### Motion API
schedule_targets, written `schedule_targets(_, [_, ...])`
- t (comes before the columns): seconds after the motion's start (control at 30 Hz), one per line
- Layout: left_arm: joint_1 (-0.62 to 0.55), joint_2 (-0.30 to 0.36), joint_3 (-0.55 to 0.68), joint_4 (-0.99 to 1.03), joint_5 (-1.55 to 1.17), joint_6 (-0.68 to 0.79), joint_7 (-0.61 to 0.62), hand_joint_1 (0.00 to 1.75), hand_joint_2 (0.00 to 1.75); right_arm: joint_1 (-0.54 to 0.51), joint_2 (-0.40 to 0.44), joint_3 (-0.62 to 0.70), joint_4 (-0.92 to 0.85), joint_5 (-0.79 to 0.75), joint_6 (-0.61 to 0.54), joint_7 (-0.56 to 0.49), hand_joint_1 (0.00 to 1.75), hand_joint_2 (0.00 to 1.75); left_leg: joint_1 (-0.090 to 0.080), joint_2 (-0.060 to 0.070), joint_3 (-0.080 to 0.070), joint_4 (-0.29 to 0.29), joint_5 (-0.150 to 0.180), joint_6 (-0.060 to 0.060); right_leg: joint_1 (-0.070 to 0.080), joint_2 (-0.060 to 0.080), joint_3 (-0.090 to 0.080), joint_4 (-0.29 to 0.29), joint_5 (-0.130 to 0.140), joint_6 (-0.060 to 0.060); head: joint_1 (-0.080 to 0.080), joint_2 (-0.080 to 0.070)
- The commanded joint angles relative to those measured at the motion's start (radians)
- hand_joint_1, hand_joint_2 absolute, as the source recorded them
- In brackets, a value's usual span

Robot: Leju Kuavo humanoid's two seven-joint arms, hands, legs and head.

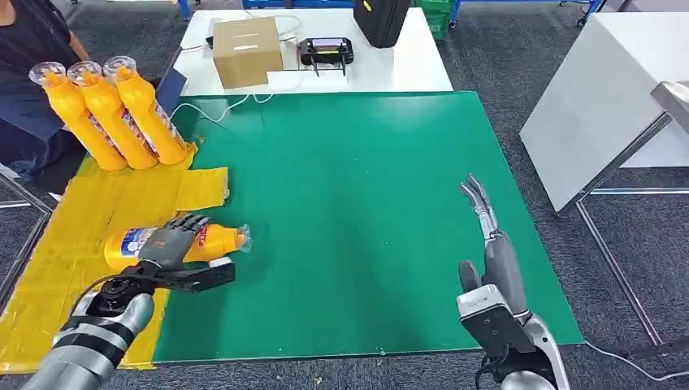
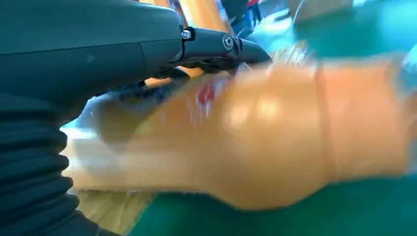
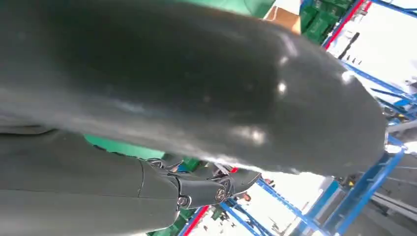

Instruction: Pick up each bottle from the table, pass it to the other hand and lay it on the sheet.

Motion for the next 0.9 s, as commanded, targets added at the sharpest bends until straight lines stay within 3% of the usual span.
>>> schedule_targets(0.03, [0.13, -0.016, 0.112, -0.285, 0.031, 0.056, -0.028, 0.0, 0.0, 0.036, 0.007, -0.04, -0.005, 0.001, 0.022, -0.007, 0.0, 0.0, 0.001, -0.001, 0.0, 0.001, -0.002, -0.001, 0.001, 0.003, 0.001, 0.0, -0.001, -0.001, 0.0, 0.0])
schedule_targets(0.2, [0.138, -0.046, 0.164, -0.341, 0.112, 0.027, -0.057, 0.0, 0.0, 0.035, 0.023, -0.043, 0.0, 0.011, 0.034, -0.006, 0.0, 0.0, 0.002, -0.001, -0.001, 0.001, -0.002, -0.002, 0.001, 0.004, -0.001, 0.0, -0.001, -0.002, 0.0, 0.0])
schedule_targets(0.33, [0.197, -0.158, 0.254, -0.518, 0.31, 0.043, -0.076, 0.0, 0.0, 0.069, 0.039, -0.045, -0.021, 0.04, 0.007, -0.022, 0.0, 0.0, 0.002, -0.003, -0.002, 0.001, -0.002, -0.001, 0.001, 0.002, -0.001, 0.0, -0.001, -0.001, 0.0, 0.0])
schedule_targets(0.43, [0.24, -0.265, 0.281, -0.681, 0.722, -0.1, -0.079, 0.0, 0.0, 0.092, 0.079, -0.053, -0.02, 0.022, -0.087, -0.078, 0.0, 0.0, 0.001, -0.003, -0.003, 0.001, -0.001, 0.0, 0.001, 0.001, -0.002, -0.001, -0.001, -0.001, 0.0, 0.0])
schedule_targets(0.6, [0.33, -0.27, 0.166, -0.806, 0.948, -0.151, -0.102, 0.0, 0.0, 0.097, 0.078, -0.037, 0.0, -0.052, -0.138, -0.111, 0.0, 0.0, 0.001, -0.001, -0.001, 0.001, -0.003, -0.001, 0.0, 0.004, 0.0, -0.001, -0.002, -0.001, 0.0, 0.0])
schedule_targets(0.7, [0.412, -0.308, 0.083, -0.887, 0.976, -0.164, -0.109, 0.0, 0.0, 0.114, 0.072, -0.016, 0.004, -0.056, -0.162, -0.131, 0.0, 0.0, 0.0, 0.001, 0.0, 0.0, -0.003, -0.001, 0.0, 0.006, 0.0, -0.001, -0.001, -0.002, 0.0, 0.0])
schedule_targets(0.9, [0.415, -0.289, 0.044, -0.893, 0.964, -0.126, -0.129, 0.0, 0.0, 0.119, 0.064, 0.003, -0.002, -0.061, -0.19, -0.148, 0.0, 0.0, 0.0, 0.0, -0.001, 0.0, -0.002, -0.001, 0.0, 0.004, -0.002, -0.001, -0.001, -0.001, 0.0, 0.0])
